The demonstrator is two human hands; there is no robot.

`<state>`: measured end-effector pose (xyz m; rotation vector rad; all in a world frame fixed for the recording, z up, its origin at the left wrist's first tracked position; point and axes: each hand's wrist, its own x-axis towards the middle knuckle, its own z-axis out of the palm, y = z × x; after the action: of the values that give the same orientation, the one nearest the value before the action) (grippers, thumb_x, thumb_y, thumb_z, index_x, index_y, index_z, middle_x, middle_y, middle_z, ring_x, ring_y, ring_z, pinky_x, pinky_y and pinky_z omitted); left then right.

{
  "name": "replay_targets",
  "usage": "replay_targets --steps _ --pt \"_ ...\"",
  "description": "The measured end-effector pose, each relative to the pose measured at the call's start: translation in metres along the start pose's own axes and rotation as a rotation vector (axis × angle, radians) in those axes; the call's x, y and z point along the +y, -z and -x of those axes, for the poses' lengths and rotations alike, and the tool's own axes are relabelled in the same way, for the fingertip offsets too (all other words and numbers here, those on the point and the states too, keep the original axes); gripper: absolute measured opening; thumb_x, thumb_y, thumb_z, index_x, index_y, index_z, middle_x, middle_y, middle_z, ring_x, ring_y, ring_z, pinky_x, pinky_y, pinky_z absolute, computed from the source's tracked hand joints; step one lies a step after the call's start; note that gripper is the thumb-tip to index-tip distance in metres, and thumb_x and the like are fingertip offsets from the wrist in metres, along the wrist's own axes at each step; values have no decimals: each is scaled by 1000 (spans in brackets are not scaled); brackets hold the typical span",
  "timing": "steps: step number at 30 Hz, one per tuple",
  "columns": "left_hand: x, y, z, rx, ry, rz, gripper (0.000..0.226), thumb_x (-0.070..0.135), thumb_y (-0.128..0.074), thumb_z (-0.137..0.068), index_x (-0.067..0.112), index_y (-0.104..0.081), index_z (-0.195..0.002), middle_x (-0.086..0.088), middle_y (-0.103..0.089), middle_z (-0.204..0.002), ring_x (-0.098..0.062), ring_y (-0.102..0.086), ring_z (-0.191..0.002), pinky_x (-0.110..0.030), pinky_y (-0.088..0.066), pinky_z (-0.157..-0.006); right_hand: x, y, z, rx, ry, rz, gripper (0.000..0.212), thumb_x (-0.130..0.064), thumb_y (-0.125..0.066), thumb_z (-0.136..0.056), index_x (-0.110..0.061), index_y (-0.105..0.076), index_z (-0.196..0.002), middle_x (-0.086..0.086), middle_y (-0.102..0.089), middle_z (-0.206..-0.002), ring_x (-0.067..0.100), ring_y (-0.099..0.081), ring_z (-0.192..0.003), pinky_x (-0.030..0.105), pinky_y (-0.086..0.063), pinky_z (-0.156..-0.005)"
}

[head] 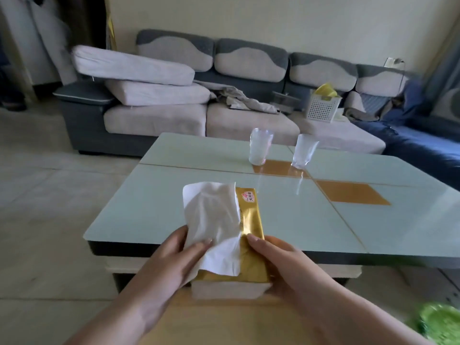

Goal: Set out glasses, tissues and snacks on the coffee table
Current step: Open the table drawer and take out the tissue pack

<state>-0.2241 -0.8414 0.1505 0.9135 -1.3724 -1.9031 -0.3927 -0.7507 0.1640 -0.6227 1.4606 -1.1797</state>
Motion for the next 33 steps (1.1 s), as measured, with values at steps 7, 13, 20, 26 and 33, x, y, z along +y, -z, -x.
replay_targets --steps 7,13,20,26,33 --pt "31 -19 -80 23 -53 -59 23 21 -49 -95 16 -67 -109 -1 -74 -95 -9 -66 -73 -20 -46 -57 -48 13 -54 90 221 -73 19 -18 -53 -92 -11 -69 -96 -1 -71 -78 11 -62 -69 26 -49 -65" --pt "31 -19 -159 75 -40 -20 20 17 -49 -94 12 -68 -99 0 -71 -82 -10 -64 -66 -23 -44 -58 -61 25 -132 155 250 -71 19 -20 -50 -95 -13 -67 -95 6 -70 -90 18 -62 -80 33 -48 -78" --pt "33 -14 -221 136 -52 -63 14 13 -57 -87 15 -66 -77 7 -68 -61 -8 -61 -57 -21 -46 -58 -73 37 -217 253 249 96 24 -31 -53 -89 -12 -68 -92 16 -67 -111 25 -62 -93 40 -48 -86" --pt "41 -17 -260 193 -79 -125 16 11 -55 -88 16 -61 -74 7 -65 -58 -7 -59 -51 -20 -43 -56 -88 45 -253 294 218 170 23 -31 -52 -90 -17 -62 -75 5 -61 -90 20 -55 -85 37 -47 -86" --pt "30 -16 -269 177 -36 -167 12 13 -54 -90 18 -61 -81 0 -60 -76 -17 -55 -71 -28 -40 -68 -83 53 -258 280 179 232 27 -32 -53 -91 -10 -66 -99 5 -59 -91 18 -55 -84 35 -49 -88"
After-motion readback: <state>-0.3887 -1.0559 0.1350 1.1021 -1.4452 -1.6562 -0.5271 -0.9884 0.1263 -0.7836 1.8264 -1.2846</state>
